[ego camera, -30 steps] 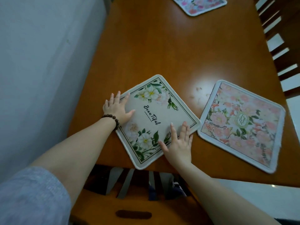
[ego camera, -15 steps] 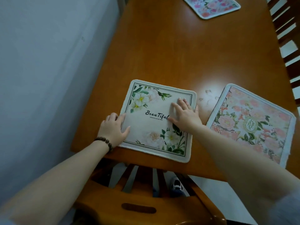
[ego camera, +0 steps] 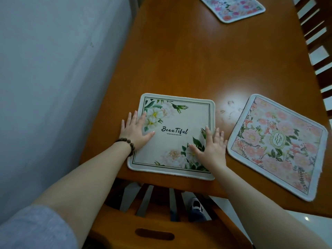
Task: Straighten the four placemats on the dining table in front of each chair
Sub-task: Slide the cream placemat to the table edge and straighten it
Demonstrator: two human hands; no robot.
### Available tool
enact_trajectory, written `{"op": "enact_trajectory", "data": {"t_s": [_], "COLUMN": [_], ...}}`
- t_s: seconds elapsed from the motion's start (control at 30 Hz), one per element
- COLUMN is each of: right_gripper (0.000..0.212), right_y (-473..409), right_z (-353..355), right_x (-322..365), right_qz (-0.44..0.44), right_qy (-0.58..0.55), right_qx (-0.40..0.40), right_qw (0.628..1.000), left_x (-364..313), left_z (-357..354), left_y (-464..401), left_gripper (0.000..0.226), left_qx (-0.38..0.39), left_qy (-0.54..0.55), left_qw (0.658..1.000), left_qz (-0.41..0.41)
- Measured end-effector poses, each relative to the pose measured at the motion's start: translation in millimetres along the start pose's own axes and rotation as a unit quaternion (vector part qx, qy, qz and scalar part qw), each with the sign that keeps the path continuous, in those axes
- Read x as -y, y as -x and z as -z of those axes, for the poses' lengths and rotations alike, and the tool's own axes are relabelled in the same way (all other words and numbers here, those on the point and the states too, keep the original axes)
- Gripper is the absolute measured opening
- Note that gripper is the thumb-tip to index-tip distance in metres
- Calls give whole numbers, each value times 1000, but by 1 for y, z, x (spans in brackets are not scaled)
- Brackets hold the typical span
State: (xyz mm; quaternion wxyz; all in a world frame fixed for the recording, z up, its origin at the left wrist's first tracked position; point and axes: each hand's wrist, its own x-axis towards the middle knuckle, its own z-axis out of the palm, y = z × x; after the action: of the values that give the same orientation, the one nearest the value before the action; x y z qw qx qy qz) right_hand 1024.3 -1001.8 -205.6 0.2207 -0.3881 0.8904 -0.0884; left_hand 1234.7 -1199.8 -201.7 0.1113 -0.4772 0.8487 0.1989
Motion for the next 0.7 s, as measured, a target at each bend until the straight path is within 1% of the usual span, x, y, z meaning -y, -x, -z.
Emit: {"op": "enact_trajectory", "data": {"t_s": [0.13, 0.23, 0.3, 0.37, 0.47, 0.53, 0.6, 0.7], "right_gripper": [92, 91, 98, 109, 130, 137, 139, 138], "right_y": [4, 19, 30, 42, 60, 68, 75, 82], "right_z": [0, 4, 11, 17, 19, 16, 12, 5], "right_x": [-3, -13, -22, -31, -36, -33, -29, -19], "right_qz": [2, 19, 26, 28, 31, 38, 47, 56], "right_qy": [-37, -62, -94, -101, -27, 24, 65, 98], "right_qx": [-11, 18, 47, 71, 117, 153, 175, 175], "right_qw": [999, 998, 994, 992, 992, 987, 981, 978], "left_x": [-5, 5, 14, 20, 27, 29, 29, 29], "left_z": [-3, -6, -4, -1, -6, -12, -16, -18], "left_y": [4, 20, 32, 47, 72, 83, 88, 91], "left_gripper": [85, 86, 95, 114, 133, 140, 143, 142], "left_qx": [-10, -14, 6, 48, 117, 153, 157, 127], "left_qy": [30, 32, 38, 20, -68, -104, -126, -135], "left_qw": [999, 997, 997, 997, 987, 976, 972, 977], "left_qz": [-37, -66, -64, -52, -86, -112, -118, -107]}}
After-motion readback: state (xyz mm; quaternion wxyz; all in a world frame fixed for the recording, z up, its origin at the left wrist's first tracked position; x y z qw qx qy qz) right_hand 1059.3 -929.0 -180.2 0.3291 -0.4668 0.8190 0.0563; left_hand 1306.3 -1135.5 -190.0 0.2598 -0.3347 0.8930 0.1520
